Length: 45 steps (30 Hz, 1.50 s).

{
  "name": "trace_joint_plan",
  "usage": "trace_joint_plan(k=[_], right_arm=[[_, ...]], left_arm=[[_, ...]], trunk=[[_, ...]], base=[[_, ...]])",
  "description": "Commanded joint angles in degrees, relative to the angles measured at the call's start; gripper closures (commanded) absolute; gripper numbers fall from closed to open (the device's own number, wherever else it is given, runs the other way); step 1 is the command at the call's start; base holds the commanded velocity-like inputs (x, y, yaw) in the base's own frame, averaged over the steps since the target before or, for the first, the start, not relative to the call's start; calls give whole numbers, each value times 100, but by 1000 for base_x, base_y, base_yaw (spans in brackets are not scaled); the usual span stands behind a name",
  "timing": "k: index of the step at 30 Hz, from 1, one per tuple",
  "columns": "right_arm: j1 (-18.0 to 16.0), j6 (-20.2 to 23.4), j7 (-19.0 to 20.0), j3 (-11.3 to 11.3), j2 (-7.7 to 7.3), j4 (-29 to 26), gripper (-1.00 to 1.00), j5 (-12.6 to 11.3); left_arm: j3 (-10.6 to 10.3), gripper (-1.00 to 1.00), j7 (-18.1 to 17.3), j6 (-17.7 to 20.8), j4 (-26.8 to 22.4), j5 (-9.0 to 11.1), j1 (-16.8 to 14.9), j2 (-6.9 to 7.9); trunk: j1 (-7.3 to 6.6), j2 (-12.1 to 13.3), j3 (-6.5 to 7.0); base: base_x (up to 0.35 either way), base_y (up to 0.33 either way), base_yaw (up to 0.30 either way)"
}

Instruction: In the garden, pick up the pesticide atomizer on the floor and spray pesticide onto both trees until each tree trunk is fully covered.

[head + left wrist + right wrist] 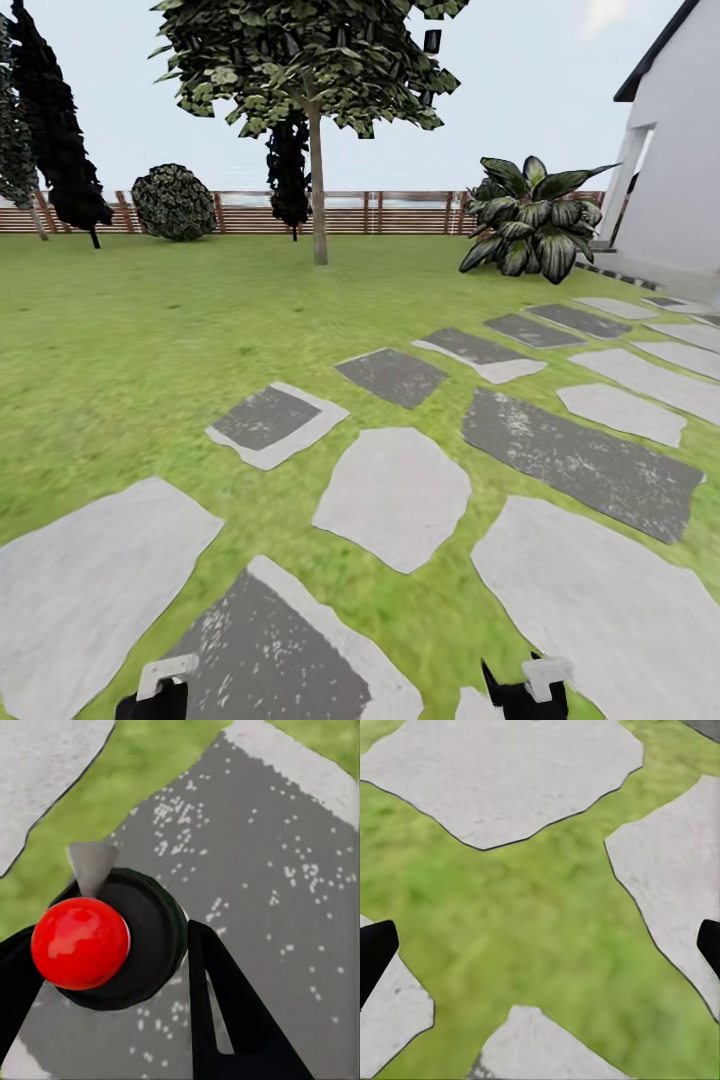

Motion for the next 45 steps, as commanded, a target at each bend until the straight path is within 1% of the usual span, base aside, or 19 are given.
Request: trace_joint_plan(k=[1,45], right_arm=[[-3,-17,9,2,-2,4,-100,6],[-3,-17,9,2,-2,4,-100,6]], left_arm=[[-7,100,-1,-17,3,52,-3,0],[-7,100,-1,-17,3,56,-3,0]], trunk=[[2,-2,-5],[2,-2,-5]], base=[[340,0,0],[340,0,0]])
